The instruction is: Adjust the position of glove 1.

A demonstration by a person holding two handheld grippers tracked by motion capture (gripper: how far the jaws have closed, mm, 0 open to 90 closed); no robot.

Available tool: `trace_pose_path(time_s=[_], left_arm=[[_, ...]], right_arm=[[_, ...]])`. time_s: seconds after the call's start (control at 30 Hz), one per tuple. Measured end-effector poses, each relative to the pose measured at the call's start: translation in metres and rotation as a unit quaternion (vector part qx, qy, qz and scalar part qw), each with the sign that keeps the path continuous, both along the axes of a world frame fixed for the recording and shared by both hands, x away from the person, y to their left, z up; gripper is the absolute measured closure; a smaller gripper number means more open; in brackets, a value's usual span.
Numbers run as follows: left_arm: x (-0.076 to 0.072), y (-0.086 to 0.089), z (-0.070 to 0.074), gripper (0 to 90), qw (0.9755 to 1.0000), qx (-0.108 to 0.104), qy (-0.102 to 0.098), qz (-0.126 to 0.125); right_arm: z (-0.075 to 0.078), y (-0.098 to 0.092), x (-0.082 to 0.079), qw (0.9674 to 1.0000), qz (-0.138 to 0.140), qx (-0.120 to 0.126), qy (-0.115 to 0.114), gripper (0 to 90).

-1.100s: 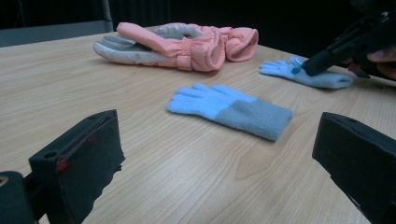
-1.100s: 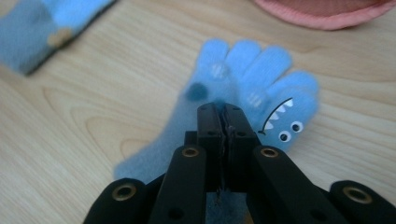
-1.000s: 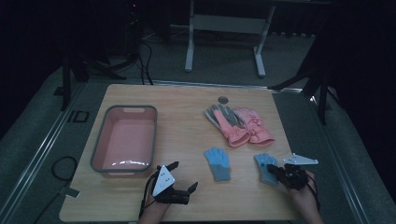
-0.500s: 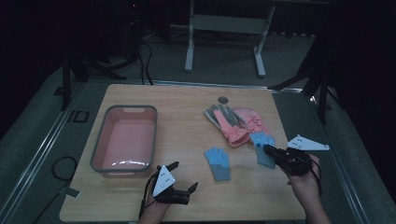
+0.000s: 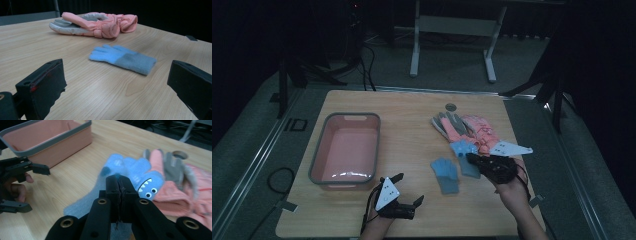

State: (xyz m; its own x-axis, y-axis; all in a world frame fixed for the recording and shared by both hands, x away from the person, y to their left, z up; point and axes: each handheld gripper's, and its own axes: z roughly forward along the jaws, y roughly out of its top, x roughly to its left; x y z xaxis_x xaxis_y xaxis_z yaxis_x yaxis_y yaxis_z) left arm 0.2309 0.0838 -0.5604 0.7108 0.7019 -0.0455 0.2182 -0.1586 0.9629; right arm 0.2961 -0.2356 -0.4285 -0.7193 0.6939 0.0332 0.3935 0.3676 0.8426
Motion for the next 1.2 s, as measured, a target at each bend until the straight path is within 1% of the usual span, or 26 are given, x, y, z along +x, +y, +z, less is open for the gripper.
trace_pose_path(time_s=[0.03, 0.07, 0.17, 0.2, 0.27, 0.4, 0.53, 0.67, 0.7, 0.73, 0.83, 0.93, 1.03, 1.2], left_arm=[[0.000, 0.000, 0.000, 1.6, 1.0000, 0.000, 0.000, 0.000], [0.000, 0.000, 0.000, 1.6, 1.0000, -0.001, 0.000, 0.000], [0.000, 0.000, 0.000, 1.5, 1.0000, -0.001, 0.001, 0.000], [0.000, 0.000, 0.000, 1.6, 1.0000, -0.001, 0.000, -0.001], [0.000, 0.000, 0.000, 1.6, 1.0000, -0.001, 0.000, -0.002], [0.000, 0.000, 0.000, 1.6, 1.0000, 0.000, -0.001, -0.002], [0.000, 0.000, 0.000, 1.6, 1.0000, 0.000, 0.001, -0.002], [0.000, 0.000, 0.000, 1.6, 1.0000, 0.001, 0.000, -0.003], [0.000, 0.000, 0.000, 1.6, 1.0000, 0.001, 0.000, -0.003], [0.000, -0.001, 0.000, 1.6, 1.0000, 0.002, 0.000, -0.003], [0.000, -0.001, 0.000, 1.6, 1.0000, 0.002, 0.000, -0.004], [0.000, -0.001, 0.000, 1.6, 1.0000, 0.002, 0.000, -0.004], [0.000, -0.001, 0.000, 1.6, 1.0000, 0.003, 0.000, -0.004], [-0.001, -0.001, 0.000, 1.6, 1.0000, 0.007, -0.003, -0.005]], right_arm=[[0.000, 0.000, 0.000, 1.0000, 0.000, 0.000, 0.000, 87.7], [-0.006, 0.009, 0.002, 0.9999, 0.010, -0.001, 0.005, 87.7], [-0.015, 0.018, 0.006, 0.9997, 0.021, -0.003, 0.013, 87.7], [-0.019, 0.022, 0.007, 0.9995, 0.024, -0.007, 0.019, 87.7], [-0.026, 0.026, 0.010, 0.9992, 0.029, -0.013, 0.023, 87.7], [-0.042, 0.031, 0.015, 0.9983, 0.031, -0.025, 0.042, 87.6], [-0.057, 0.035, 0.017, 0.9969, 0.037, -0.037, 0.058, 87.6], [-0.069, 0.041, 0.018, 0.9954, 0.042, -0.054, 0.067, 87.6], [-0.069, 0.041, 0.018, 0.9954, 0.042, -0.054, 0.067, 87.6], [-0.076, 0.042, 0.019, 0.9948, 0.044, -0.060, 0.070, 87.5], [-0.082, 0.043, 0.021, 0.9937, 0.044, -0.068, 0.077, 87.5], [-0.089, 0.042, 0.023, 0.9926, 0.047, -0.071, 0.086, 87.4], [-0.094, 0.042, 0.024, 0.9916, 0.049, -0.069, 0.098, 87.2], [-0.103, 0.041, 0.026, 0.9904, 0.050, -0.074, 0.105, 86.2]])
